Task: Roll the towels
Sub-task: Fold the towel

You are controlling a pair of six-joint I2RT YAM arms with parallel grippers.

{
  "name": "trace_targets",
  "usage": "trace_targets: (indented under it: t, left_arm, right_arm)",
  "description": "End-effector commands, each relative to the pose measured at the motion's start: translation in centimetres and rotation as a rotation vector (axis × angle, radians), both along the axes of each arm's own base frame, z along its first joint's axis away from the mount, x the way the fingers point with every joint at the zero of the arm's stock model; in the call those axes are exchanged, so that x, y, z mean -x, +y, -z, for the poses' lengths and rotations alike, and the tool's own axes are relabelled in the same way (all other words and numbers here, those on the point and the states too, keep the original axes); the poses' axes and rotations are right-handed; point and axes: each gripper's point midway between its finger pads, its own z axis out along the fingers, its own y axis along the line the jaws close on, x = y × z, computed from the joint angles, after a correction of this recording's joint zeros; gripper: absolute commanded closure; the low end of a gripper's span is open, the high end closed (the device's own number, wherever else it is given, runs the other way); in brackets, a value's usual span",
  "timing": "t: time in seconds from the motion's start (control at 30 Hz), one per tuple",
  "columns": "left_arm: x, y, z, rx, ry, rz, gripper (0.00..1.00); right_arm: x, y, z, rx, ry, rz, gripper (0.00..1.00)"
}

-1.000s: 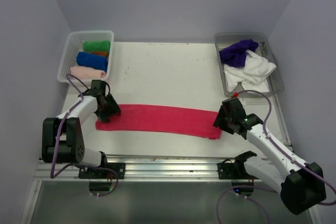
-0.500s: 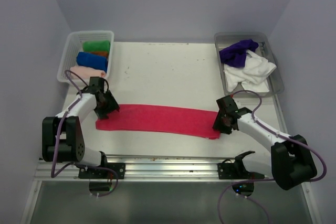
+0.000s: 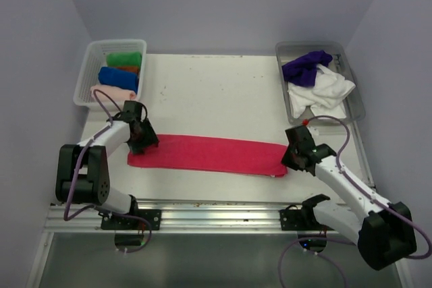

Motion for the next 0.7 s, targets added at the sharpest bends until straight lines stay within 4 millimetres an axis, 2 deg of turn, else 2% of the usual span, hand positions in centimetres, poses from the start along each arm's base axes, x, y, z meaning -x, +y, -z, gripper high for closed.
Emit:
trace_targets:
  t: [0.0, 0.03, 0.1, 0.23, 0.27, 0.43, 0.57, 0.67]
  left_arm:
    - [1.5, -3.7, 2.7, 0.097, 0.038, 0.041, 0.37]
    - [2.2, -4.8, 3.3, 0.105, 0.059, 0.056, 0.38]
    - [2.4, -6.2, 3.6, 0.117, 0.062, 0.076, 0.38]
    - [3.4, -11.0, 3.8, 0.132, 0.076, 0.176, 0.38]
    - [3.6, -12.0, 3.8, 0.139, 0.078, 0.198, 0.38]
    - [4.1, -17.5, 2.5, 0.176, 0.064, 0.322, 0.38]
    - [4.5, -20.4, 1.3, 0.22, 0.053, 0.392, 0.38]
    - [4.5, -21.6, 0.3, 0.239, 0.039, 0.426, 0.38]
  right_arm:
    - [-0.3, -3.2, -3.9, 0.119, -0.091, 0.079, 1.0]
    - [0.2, -3.8, -4.4, 0.142, -0.086, 0.085, 1.0]
    - [-0.3, -4.1, -6.3, 0.133, -0.148, 0.09, 1.0]
    - [-0.3, -5.1, -9.1, 0.185, -0.171, 0.085, 1.0]
    - [-0.7, -5.1, -10.3, 0.195, -0.197, 0.077, 1.0]
    - [-1.9, -5.3, -13.9, 0.226, -0.259, 0.042, 1.0]
    - [-2.3, -5.7, -15.0, 0.256, -0.27, 0.026, 1.0]
    - [-2.4, -5.5, -15.4, 0.253, -0.274, 0.019, 1.0]
